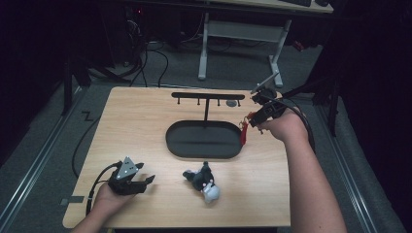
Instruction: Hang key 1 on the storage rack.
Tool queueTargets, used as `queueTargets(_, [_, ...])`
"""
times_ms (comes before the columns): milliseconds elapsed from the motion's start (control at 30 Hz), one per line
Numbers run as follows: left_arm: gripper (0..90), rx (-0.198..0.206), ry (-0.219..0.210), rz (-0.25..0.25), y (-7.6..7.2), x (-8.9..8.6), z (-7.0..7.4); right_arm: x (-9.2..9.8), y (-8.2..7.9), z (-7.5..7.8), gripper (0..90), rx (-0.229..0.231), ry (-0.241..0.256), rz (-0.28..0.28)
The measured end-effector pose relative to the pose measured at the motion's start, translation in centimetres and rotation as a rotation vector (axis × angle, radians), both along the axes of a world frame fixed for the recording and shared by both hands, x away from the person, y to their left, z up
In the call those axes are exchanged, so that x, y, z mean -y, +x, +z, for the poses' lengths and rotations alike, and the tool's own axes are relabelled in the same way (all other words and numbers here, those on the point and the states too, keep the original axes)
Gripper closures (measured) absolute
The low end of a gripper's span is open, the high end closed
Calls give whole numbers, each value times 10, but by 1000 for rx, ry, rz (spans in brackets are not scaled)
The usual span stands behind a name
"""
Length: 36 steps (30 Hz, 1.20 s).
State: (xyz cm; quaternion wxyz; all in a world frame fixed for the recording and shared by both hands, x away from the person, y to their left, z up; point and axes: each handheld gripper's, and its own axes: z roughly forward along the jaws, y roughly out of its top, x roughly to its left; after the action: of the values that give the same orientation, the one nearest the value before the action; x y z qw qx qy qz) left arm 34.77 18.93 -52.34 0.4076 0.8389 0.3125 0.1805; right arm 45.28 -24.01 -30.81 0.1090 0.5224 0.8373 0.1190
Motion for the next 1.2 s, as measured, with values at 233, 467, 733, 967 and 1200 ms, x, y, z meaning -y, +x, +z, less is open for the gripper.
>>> queueTargets(233, [356,2,4,-3,0,-1,0,-9,12,5,664,7,9,9])
queueTargets(467, [356,2,5,-6,0,-1,0,-15,22,9,664,10,15,13])
queueTargets(733, [357,0,0,-5,0,-1,0,-20,30,19,664,21,11,7])
queueTargets(967, [357,0,3,-5,0,-1,0,-23,36,20,664,26,11,1])
queueTargets(1200, [357,1,6,-5,-1,-1,0,-20,46,20,664,33,9,-26])
